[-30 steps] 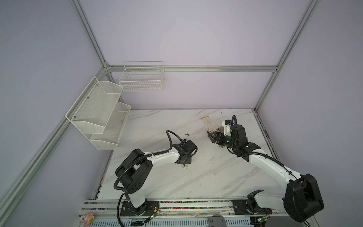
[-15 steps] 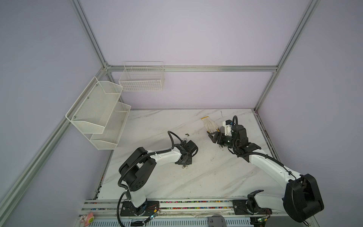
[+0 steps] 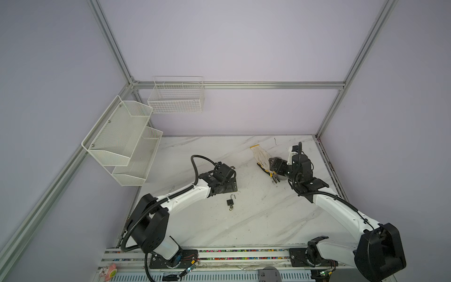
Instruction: Unlock with the key
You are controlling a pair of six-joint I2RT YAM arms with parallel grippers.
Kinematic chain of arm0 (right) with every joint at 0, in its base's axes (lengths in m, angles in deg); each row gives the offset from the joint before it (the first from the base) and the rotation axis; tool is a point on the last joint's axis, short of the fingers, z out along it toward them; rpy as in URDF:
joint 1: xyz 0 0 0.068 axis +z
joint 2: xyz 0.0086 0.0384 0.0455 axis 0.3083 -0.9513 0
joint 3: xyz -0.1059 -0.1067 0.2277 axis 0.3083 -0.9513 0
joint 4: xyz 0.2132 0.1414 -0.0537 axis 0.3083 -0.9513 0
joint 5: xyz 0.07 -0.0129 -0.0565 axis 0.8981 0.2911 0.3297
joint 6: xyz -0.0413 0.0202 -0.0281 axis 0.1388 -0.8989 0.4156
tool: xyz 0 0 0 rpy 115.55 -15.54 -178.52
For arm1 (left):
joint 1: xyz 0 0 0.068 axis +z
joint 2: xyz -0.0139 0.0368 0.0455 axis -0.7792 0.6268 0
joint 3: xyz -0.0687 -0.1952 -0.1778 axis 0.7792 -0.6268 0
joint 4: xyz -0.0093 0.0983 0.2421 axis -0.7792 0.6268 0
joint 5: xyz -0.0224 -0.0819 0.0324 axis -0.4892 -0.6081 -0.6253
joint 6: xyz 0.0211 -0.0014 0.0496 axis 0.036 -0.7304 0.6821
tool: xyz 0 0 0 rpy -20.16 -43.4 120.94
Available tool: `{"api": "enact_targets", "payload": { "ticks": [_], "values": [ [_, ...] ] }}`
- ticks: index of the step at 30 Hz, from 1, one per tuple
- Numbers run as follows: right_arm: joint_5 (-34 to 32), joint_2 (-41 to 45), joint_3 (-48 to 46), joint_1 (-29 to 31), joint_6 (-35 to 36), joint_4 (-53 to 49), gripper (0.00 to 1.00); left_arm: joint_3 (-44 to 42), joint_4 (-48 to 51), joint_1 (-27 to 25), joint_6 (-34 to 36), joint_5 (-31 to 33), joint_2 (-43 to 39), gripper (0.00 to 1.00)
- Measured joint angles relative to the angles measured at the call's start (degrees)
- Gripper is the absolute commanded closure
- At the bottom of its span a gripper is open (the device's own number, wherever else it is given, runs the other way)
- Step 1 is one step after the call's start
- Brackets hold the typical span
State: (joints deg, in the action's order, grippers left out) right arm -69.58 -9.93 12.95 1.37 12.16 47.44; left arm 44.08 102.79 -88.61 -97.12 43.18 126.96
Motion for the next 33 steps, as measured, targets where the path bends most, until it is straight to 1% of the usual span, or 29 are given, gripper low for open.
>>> {"api": "enact_targets", "payload": {
  "ticks": [3,4,6,7,10,12,14,16,18,20,22,24,26,27,29,33],
  "values": [
    [-12.39,-0.44,-0.68,-1.90,1.55,3.69,0.03,-0.02,0.09,5.55,2.16,7.52,-7.82,0.00],
    [-16.39,-0.87,-1.62,-2.54,2.43,6.03,0.03,-0.04,-0.22,7.72,3.39,11.13,-10.08,0.00],
    [-22.58,-2.58,-4.07,-3.82,4.48,10.99,0.03,-1.11,-2.64,11.82,6.36,16.87,-13.16,0.00],
    [-25.16,-4.20,-5.70,-4.55,5.73,14.03,0.03,-2.99,-5.49,14.51,8.44,19.82,-14.67,0.00],
    [-29.73,-11.04,-9.81,-6.32,8.74,21.66,0.03,-10.58,-13.79,22.18,14.19,26.40,-16.33,0.00],
    [-30.80,-16.83,-11.61,-7.23,10.71,26.75,0.02,-16.74,-20.46,26.60,18.05,28.55,-15.19,0.00],
    [-30.71,-21.86,-12.39,-7.72,13.16,31.01,0.03,-22.80,-27.78,29.88,22.36,29.09,-12.57,0.00],
    [-29.29,-24.46,-13.16,-7.85,15.76,35.93,0.03,-27.58,-35.45,31.28,26.29,28.92,-10.25,0.00],
    [-27.06,-25.22,-14.64,-8.13,18.82,42.73,0.03,-32.54,-44.83,31.98,30.73,27.45,-8.57,0.00],
    [-24.13,-25.83,-15.50,-8.52,21.62,49.48,0.03,-37.33,-56.37,32.57,34.67,24.44,-6.82,0.00],
    [-19.76,-27.36,-15.50,-9.94,23.17,55.06,0.03,-39.43,-64.87,33.29,36.85,21.18,-3.93,0.00],
    [-15.47,-29.33,-16.15,-11.74,24.48,60.57,0.03,-39.60,-72.08,33.88,38.97,17.64,0.46,0.00],
    [-11.10,-31.19,-19.02,-12.96,26.27,67.30,0.03,-40.00,-79.17,34.07,41.24,13.46,4.63,0.00],
    [-9.40,-31.82,-20.37,-13.22,26.99,69.20,0.03,-40.28,-81.37,34.05,42.23,11.74,5.99,0.00],
    [-7.21,-32.74,-20.81,-13.25,27.56,69.46,0.03,-40.41,-82.95,34.05,43.25,9.11,6.93,0.00],
    [-4.33,-33.14,-19.85,-13.66,27.91,70.88,0.03,-40.39,-84.91,35.08,43.60,6.05,6.88,0.00]
  ]
}}
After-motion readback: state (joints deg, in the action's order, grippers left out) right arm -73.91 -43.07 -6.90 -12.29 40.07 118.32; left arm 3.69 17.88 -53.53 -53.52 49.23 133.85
